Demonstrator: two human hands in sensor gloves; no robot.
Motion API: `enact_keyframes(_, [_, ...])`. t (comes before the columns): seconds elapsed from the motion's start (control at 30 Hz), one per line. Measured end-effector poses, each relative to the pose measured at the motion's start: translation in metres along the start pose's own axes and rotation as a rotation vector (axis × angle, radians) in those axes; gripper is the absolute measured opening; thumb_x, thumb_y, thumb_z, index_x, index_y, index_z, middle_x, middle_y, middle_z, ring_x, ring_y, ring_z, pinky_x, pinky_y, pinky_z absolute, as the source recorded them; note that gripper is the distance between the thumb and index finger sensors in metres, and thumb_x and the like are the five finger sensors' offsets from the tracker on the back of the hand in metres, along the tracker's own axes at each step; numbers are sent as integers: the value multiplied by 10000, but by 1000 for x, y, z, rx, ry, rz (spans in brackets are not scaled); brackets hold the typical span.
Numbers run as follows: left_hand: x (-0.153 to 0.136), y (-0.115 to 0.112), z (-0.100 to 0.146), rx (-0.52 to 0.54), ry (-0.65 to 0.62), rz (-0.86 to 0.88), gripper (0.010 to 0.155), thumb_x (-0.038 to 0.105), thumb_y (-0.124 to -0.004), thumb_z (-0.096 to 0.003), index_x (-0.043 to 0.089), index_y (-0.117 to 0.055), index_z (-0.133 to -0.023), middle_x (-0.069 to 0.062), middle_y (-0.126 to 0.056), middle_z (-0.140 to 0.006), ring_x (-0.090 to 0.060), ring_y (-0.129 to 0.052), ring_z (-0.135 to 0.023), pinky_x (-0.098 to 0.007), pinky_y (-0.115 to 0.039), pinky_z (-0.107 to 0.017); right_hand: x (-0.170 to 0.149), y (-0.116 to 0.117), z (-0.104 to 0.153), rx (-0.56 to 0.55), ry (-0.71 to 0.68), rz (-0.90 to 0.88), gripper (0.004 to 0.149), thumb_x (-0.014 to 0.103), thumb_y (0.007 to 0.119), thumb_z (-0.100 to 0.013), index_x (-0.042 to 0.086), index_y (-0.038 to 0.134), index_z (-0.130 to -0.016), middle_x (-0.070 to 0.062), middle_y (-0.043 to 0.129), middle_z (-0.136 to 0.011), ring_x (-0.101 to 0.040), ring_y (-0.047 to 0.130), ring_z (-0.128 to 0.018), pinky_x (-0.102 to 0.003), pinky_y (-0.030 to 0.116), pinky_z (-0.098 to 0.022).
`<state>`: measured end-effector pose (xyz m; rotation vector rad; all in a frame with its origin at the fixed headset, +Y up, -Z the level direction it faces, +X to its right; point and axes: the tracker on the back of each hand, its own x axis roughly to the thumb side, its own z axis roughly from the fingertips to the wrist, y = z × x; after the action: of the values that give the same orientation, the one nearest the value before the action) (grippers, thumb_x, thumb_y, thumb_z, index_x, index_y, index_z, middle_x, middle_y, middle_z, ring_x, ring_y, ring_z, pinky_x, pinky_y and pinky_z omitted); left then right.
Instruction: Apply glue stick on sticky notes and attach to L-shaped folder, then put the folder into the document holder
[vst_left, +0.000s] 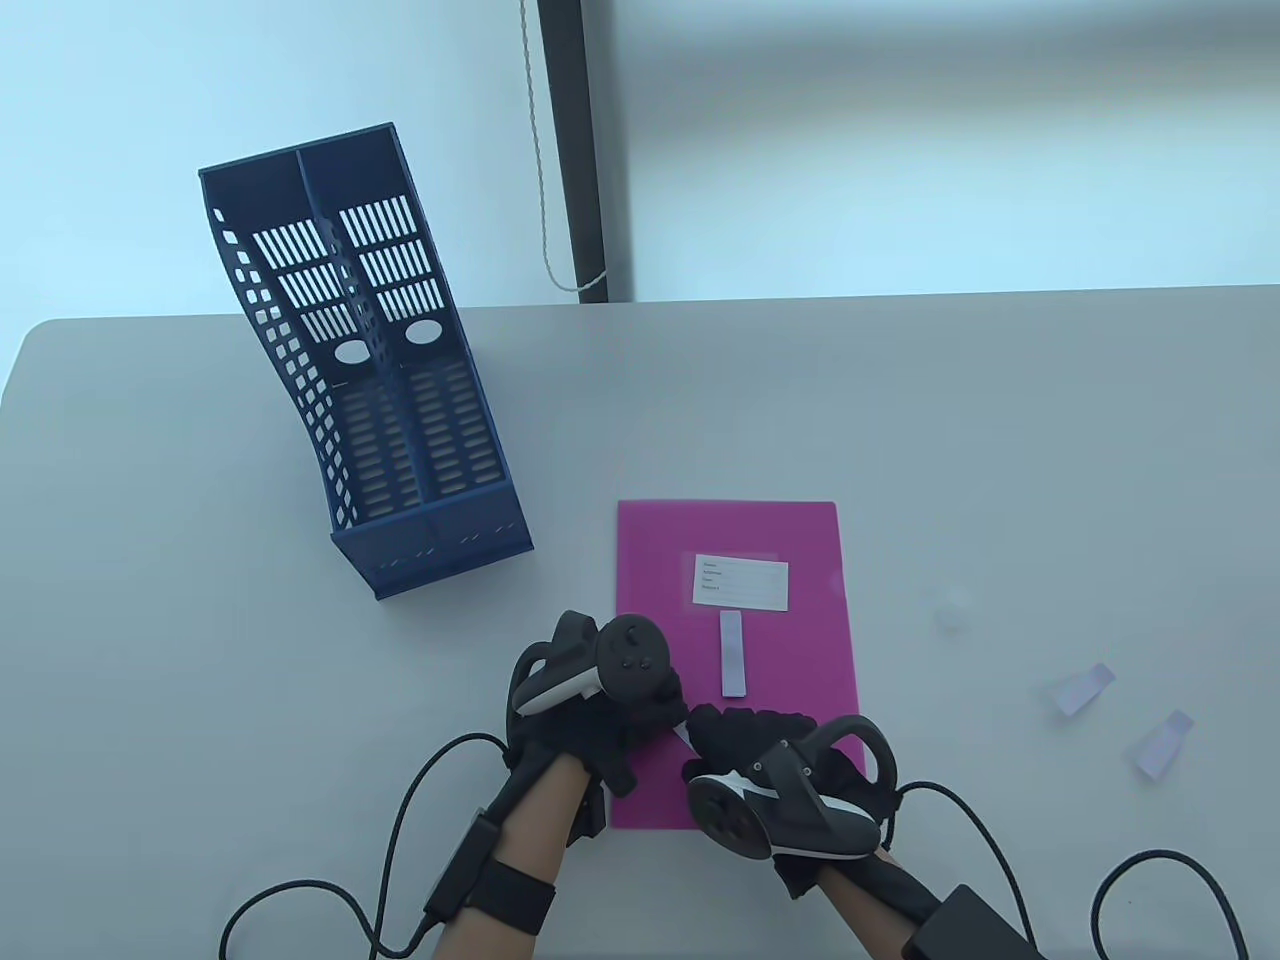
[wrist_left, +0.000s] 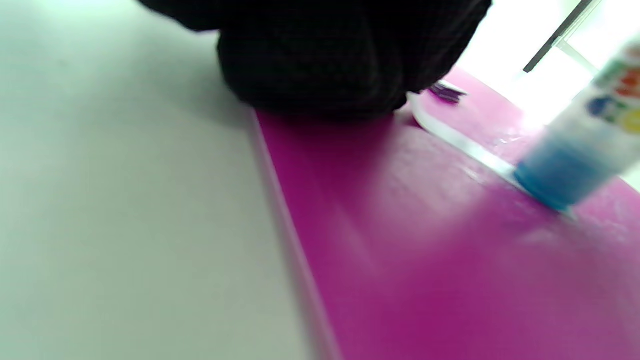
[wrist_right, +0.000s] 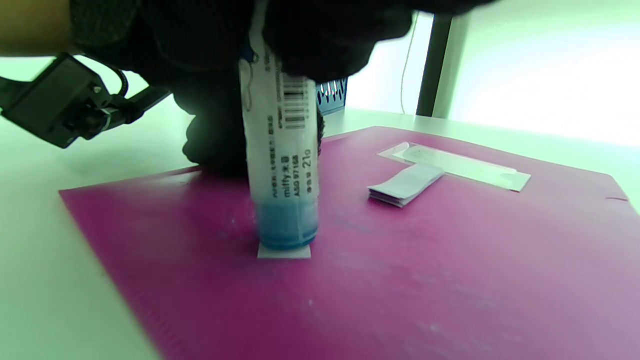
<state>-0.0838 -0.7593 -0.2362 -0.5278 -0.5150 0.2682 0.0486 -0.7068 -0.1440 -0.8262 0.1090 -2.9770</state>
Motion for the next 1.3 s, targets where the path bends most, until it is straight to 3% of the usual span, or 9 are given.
enact_keyframes(0.13, [-1, 0, 0, 6, -1, 5, 350, 354, -758, -583, 86, -833, -795, -100, -927, -534, -156, -961, -335, -300, -814, -275, 4, 3, -14, -29, 22, -29, 511, 415, 725, -581, 118, 722, -997, -127, 914, -513, -91, 849, -275, -281, 791, -255])
enact_keyframes(0.3, [-1, 0, 0, 0, -4, 10, 350, 351, -760, -584, 82, -833, -795, -103, -927, -534, -158, -962, -334, -303, -814, -274, -4, -4, 13, 72, -15, -14, 514, 416, 733, -581, 106, 738, -991, -119, 921, -500, -89, 848, -264, -280, 792, -246])
enact_keyframes(0.53, [0, 0, 0, 6, -1, -5, 350, 353, -757, -584, 85, -832, -796, -100, -927, -535, -156, -962, -335, -301, -814, -275, -1, 3, -6, -39, 29, -14, 508, 417, 723, -580, 126, 723, -997, -121, 916, -516, -89, 853, -278, -279, 794, -257])
enact_keyframes(0.7, [0, 0, 0, 3, -5, 5, 349, 349, -758, -585, 80, -833, -795, -103, -927, -533, -158, -961, -333, -303, -813, -274, -8, -4, 14, 74, 1, -20, 513, 415, 728, -581, 112, 732, -995, -117, 921, -509, -91, 852, -269, -281, 794, -250])
enact_keyframes(0.9, [0, -1, 0, 5, -4, -3, 351, 350, -757, -584, 80, -833, -794, -102, -927, -534, -158, -961, -334, -303, -814, -274, -10, -1, 10, 11, 38, -15, 510, 414, 725, -580, 117, 728, -996, -123, 918, -509, -92, 853, -272, -282, 794, -252])
enact_keyframes(1.03, [0, 0, 0, 3, -4, -5, 350, 350, -757, -585, 79, -832, -794, -104, -927, -533, -158, -962, -334, -304, -813, -274, -13, -4, 18, 82, 28, -34, 511, 412, 729, -582, 111, 733, -994, -123, 921, -507, -92, 853, -268, -283, 794, -249])
enact_keyframes(1.3, [-1, -1, 0, 1, -8, 6, 351, 350, -757, -585, 78, -829, -795, -104, -925, -532, -158, -959, -332, -301, -812, -275, -7, 2, -5, -9, 54, -61, 508, 409, 725, -581, 135, 715, -1009, -129, 917, -529, -91, 863, -289, -280, 799, -264])
